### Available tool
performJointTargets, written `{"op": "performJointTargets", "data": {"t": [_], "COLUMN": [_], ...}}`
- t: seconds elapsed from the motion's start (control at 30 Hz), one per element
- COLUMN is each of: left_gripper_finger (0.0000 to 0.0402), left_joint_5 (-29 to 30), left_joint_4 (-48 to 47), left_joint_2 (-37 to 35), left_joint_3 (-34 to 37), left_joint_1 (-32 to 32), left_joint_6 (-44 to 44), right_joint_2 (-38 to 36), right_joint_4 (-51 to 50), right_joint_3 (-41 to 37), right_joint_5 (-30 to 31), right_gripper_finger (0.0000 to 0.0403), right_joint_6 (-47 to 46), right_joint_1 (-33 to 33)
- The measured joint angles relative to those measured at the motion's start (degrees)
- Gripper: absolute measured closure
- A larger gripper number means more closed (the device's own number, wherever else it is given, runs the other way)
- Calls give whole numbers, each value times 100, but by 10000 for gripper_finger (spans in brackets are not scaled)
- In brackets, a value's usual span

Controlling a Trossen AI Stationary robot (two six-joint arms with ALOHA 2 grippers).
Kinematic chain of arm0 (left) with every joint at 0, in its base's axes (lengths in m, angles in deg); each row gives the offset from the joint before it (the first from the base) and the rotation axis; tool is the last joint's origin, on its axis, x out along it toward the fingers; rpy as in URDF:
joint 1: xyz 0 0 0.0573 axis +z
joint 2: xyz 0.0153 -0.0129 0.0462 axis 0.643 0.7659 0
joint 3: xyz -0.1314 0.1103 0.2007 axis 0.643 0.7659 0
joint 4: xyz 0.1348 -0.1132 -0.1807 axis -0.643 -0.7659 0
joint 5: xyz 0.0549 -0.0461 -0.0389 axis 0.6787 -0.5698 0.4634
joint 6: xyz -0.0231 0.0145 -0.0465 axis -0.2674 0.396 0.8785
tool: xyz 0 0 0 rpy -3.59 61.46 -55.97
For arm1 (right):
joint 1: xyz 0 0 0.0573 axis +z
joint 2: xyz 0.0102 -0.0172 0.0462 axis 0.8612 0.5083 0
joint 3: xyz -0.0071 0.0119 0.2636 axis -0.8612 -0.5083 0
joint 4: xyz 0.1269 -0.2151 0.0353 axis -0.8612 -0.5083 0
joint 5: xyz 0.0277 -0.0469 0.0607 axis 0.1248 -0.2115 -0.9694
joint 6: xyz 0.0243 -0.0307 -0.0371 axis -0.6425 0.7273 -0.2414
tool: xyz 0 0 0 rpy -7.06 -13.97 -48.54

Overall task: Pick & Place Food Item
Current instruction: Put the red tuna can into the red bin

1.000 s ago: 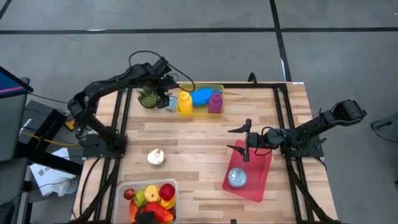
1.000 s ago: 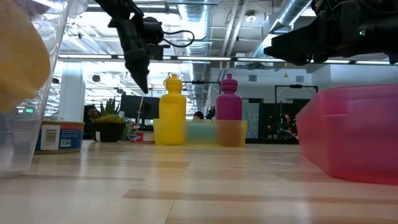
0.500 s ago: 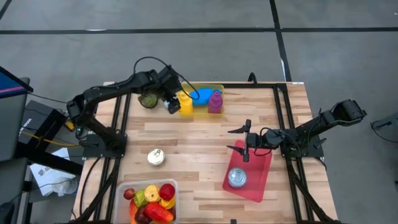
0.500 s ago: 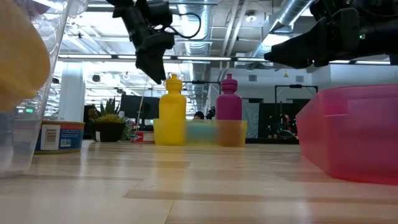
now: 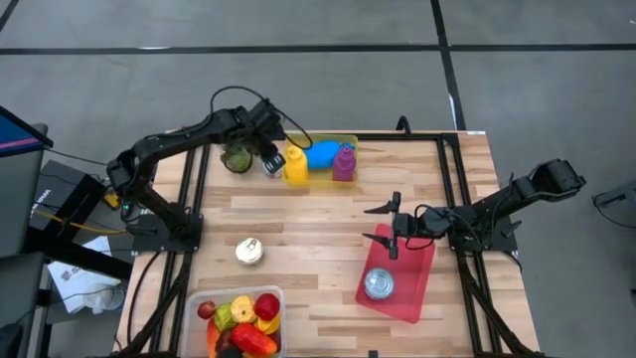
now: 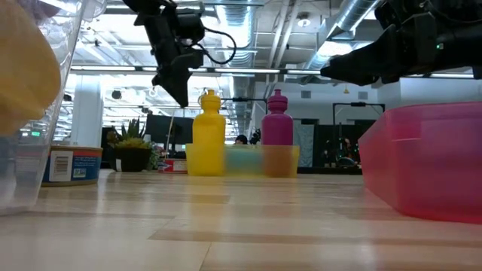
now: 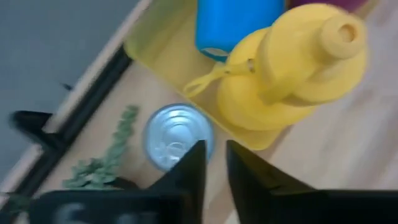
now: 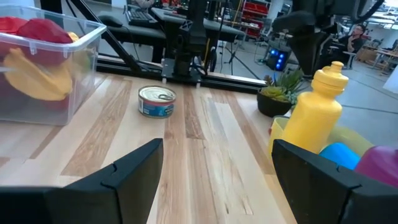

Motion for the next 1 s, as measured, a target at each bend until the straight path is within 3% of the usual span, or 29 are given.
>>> {"op": "performJointTargets", "data": {"t": [0.1, 0.23, 0.4, 0.53, 1.0], "left_gripper_finger": [393, 400, 401, 401, 401], "left_joint_5": [-309, -353, -1159, -1474, -1279], "left_joint_4": [-14, -198, -469, -325, -168], "left_joint_2": [0, 0, 225, 415, 636], "left_joint_3": [0, 0, 0, 0, -25], "left_joint_1": [246, 543, 757, 668, 544], "left_joint_6": [3, 3, 18, 186, 896], "right_joint_2": [0, 0, -1, 0, 0], "right_joint_4": [0, 0, 0, 0, -7], "right_joint_3": [0, 0, 0, 0, 0], "right_joint_5": [0, -1, -2, -2, -2], "right_gripper_finger": [112, 112, 112, 112, 112], "right_joint_6": [0, 0, 2, 2, 191], "right_joint_1": [0, 0, -2, -2, -2]}}
